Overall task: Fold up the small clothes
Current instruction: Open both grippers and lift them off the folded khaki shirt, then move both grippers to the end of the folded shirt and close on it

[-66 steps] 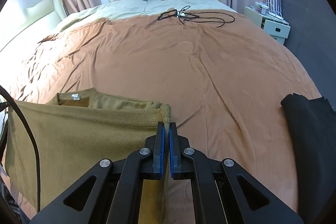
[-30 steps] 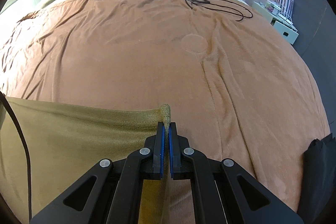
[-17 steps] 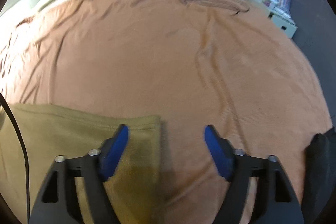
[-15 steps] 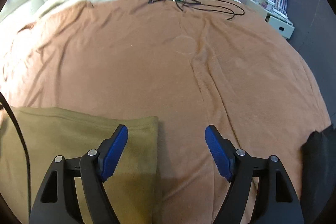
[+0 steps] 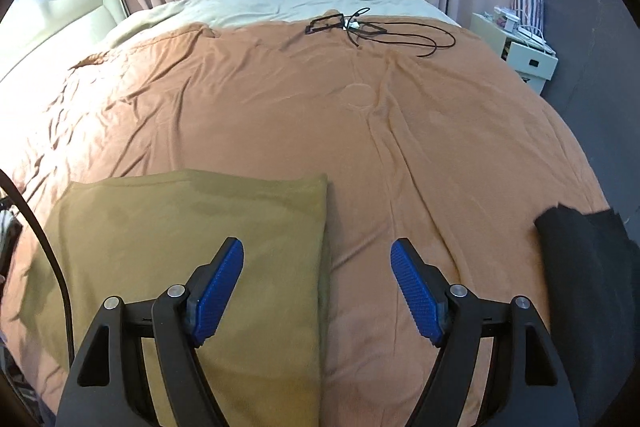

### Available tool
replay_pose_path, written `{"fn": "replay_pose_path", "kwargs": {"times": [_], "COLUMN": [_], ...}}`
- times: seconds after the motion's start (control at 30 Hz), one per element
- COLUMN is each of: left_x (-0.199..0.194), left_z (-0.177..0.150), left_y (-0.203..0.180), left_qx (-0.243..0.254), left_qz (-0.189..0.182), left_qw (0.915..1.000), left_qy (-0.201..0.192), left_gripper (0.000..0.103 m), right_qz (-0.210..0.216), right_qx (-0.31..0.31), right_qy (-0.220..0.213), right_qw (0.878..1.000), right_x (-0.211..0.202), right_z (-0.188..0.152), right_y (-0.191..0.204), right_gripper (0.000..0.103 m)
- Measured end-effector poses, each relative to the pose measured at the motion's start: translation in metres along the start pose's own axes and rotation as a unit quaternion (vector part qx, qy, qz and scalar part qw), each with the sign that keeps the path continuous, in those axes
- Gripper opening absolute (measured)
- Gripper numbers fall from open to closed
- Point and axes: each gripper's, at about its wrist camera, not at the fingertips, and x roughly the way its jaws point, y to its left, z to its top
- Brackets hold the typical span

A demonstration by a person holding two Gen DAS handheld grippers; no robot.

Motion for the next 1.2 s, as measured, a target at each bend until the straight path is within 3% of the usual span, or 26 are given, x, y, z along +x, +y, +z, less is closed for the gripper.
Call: {"fn": "replay_pose_path", "kwargs": {"times": [0.13,0.27,0.47,0.63,0.73,1.2], "left_x": [-0.027,-0.055,-0.091,-0.114,-0.121,-0.124], "left_z": [-0.019,-0.041,-0.075,-0.1,-0.114,-0.18], "left_y": [-0.006,-0.012,-0.022,-0.023,-0.024,-0.013], "left_qx": [-0.015,-0.026,-0.015,-0.031,-0.042,-0.122], "left_qz": [-0.03,-0.041,-0.042,-0.051,-0.059,-0.113], "left_qw": [0.9994,0.9988,0.9986,0.9973,0.9964,0.986], "left_qy": [-0.003,-0.01,-0.027,-0.042,-0.044,-0.011], "left_gripper": [0.081,0.081,0.094,0.098,0.103,0.103], "right_qz": [0.062,0.07,0.04,0.052,0.065,0.104], "right_qx": [0.04,0.056,0.056,0.063,0.07,0.139], "right_qy": [0.022,0.0,-0.033,-0.039,-0.043,-0.035], "right_qw": [0.997,0.996,0.997,0.996,0.994,0.984], "right_x": [-0.018,-0.045,-0.083,-0.103,-0.113,-0.122], "right_z": [-0.016,-0.036,-0.07,-0.099,-0.113,-0.178], "right_y": [-0.008,-0.014,-0.011,0.005,0.006,-0.013], "right_gripper": [0.078,0.08,0.08,0.08,0.08,0.08]}}
